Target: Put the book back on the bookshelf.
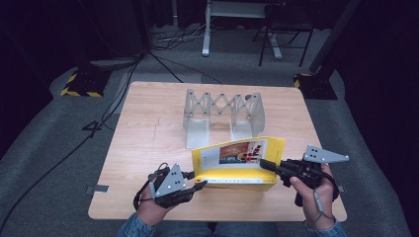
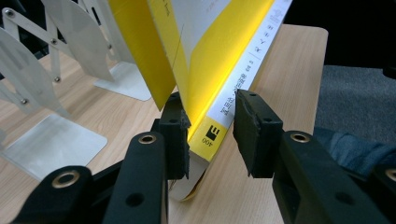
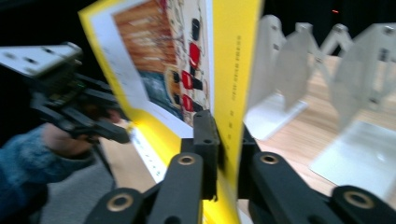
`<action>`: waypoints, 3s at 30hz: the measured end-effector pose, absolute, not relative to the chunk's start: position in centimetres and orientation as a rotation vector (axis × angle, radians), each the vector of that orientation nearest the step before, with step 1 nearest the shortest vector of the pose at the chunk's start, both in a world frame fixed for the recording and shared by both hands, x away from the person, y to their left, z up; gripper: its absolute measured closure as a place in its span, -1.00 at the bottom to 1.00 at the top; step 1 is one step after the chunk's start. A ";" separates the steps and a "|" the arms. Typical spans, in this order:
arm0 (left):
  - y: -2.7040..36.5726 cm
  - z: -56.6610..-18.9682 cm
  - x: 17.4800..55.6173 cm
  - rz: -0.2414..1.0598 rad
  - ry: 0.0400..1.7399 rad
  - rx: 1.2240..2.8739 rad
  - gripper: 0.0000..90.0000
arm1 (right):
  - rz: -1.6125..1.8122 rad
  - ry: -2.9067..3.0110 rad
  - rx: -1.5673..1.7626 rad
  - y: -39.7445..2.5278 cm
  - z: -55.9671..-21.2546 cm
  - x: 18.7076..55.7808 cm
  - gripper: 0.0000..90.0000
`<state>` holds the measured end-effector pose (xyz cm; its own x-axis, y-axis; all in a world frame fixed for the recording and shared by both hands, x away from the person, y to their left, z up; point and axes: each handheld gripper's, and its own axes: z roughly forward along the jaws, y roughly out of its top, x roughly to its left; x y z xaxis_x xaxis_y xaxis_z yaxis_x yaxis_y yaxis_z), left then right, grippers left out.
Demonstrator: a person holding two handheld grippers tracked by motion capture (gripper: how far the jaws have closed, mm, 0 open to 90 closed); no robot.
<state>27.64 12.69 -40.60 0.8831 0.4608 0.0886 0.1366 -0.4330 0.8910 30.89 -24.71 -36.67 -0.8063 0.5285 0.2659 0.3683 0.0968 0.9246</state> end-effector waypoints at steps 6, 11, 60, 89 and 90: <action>12.1 -40.6 28.2 0.358 0.414 2.016 0.54 | 1.761 2.213 1.002 -25.5 -37.8 31.5 0.65; 11.7 -40.5 28.5 0.337 0.396 2.018 0.60 | 1.726 2.204 1.018 -25.9 -38.0 31.7 0.45; 7.6 -37.3 29.7 0.356 0.542 2.048 1.00 | 1.370 2.204 0.661 -25.4 -38.1 25.1 -0.15; 5.4 -37.6 30.6 0.236 0.530 2.070 1.00 | 0.697 2.111 0.225 -19.1 -45.8 27.6 -0.43; 5.3 -37.7 30.6 0.233 0.530 2.072 1.00 | 0.689 2.103 0.219 -19.0 -45.9 27.7 -0.35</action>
<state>30.59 5.35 -37.66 0.8879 0.4579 -0.0442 0.2766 -0.4547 0.8466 27.71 -19.03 -45.90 -0.5916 0.3962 -0.7022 -0.0964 0.8299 0.5495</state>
